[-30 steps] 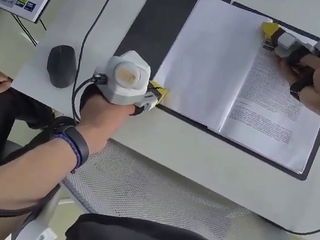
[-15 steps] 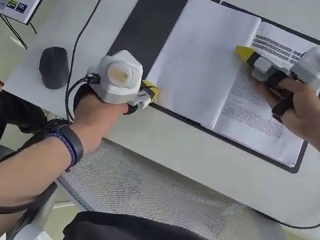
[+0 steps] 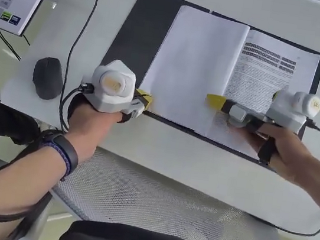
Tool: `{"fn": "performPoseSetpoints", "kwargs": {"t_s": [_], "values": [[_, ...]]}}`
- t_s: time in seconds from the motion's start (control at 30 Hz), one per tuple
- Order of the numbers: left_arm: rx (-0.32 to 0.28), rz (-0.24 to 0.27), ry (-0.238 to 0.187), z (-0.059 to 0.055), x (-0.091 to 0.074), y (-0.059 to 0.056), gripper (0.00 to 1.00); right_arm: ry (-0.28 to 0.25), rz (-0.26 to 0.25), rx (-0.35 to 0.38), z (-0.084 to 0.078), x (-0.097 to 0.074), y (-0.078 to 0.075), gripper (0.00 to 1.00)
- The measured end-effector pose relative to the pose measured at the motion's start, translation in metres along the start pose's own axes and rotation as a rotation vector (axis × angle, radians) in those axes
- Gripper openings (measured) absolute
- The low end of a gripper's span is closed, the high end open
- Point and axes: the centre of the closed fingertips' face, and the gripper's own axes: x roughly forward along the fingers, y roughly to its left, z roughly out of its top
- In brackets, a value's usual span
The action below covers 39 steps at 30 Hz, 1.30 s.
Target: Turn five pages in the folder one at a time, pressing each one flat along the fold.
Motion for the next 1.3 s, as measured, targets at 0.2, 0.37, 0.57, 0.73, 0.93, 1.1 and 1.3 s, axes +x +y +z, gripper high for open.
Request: {"fn": "performPoseSetpoints", "kwargs": {"t_s": [0.2,0.37,0.57,0.73,0.93,1.1,1.3], "values": [[0.005,-0.001,0.003,0.0,0.0,0.0,0.0,0.04,0.015,-0.001,-0.026,-0.005,0.014,0.0],[0.004,0.003,0.0,-0.001,0.001,0.0,0.0,0.07,0.027,0.001,-0.043,-0.007,0.024,0.0],[0.003,0.006,-0.002,-0.001,0.002,0.001,0.0,0.082,0.032,0.009,-0.049,-0.008,0.028,0.0],[0.004,0.005,-0.001,-0.001,0.003,0.001,0.0,0.106,0.03,0.003,-0.055,-0.008,0.028,0.0],[0.006,0.005,0.0,-0.002,0.003,0.002,0.0,0.098,0.023,0.023,-0.054,-0.008,0.027,0.0],[0.009,0.002,0.002,-0.002,0.003,0.002,0.0,0.072,0.008,0.052,-0.052,-0.009,0.027,0.0],[0.034,0.001,0.028,-0.002,0.003,0.001,0.0,0.039,-0.021,0.054,-0.049,-0.014,0.027,0.0]]}}
